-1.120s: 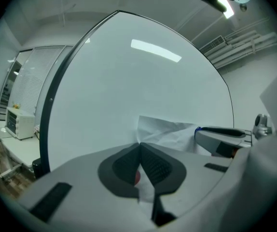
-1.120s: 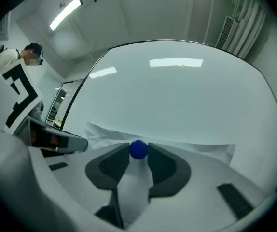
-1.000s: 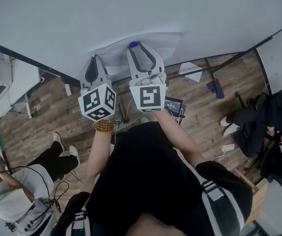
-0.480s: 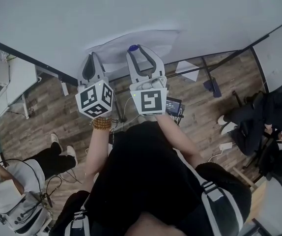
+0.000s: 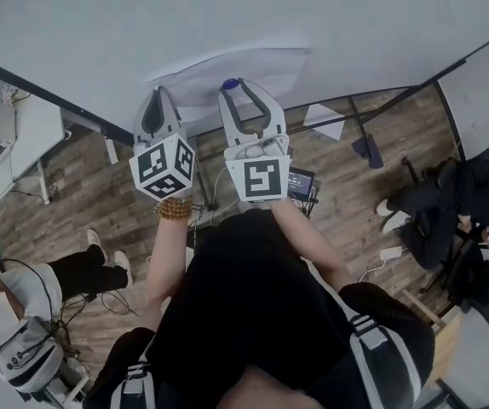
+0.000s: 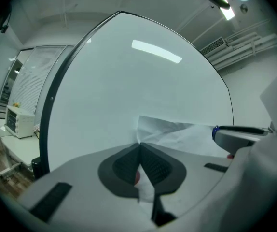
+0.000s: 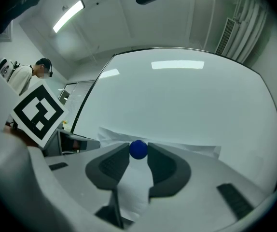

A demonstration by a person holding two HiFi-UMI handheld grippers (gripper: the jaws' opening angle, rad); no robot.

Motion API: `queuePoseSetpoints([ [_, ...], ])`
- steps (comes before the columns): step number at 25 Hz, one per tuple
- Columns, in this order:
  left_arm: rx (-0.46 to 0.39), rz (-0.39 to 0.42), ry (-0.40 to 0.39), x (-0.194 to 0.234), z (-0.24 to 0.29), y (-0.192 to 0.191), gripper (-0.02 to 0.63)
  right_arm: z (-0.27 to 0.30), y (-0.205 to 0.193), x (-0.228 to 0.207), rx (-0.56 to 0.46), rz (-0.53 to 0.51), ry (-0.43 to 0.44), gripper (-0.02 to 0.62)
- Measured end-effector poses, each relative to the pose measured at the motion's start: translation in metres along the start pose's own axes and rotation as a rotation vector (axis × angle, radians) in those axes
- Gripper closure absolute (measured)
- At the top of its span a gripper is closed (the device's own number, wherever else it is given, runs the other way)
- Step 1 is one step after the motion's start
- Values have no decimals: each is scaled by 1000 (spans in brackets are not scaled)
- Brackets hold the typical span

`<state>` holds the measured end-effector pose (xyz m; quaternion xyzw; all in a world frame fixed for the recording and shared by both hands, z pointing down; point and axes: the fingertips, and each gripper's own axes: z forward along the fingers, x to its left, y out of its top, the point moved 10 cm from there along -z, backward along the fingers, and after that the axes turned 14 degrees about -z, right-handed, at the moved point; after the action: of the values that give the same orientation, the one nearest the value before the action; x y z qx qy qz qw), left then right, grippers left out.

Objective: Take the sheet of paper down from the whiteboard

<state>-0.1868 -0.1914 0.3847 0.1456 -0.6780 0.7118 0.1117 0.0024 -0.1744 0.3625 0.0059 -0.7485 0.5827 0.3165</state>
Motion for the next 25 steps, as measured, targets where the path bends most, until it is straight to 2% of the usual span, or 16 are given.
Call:
queuePoseSetpoints([
  [14, -17, 9, -13, 3, -14, 3, 597, -11, 6, 5, -30, 6, -14, 479],
  [18, -26, 14, -9, 0, -24, 5, 597, -17, 12, 3, -50, -46, -13, 479],
  [22, -37, 51, -7, 1, -36, 7, 597, -20, 16, 3, -116, 51, -59, 479],
  [25, -38, 77, 2, 3, -45, 6, 597, -22, 18, 3, -126, 72, -61, 480],
])
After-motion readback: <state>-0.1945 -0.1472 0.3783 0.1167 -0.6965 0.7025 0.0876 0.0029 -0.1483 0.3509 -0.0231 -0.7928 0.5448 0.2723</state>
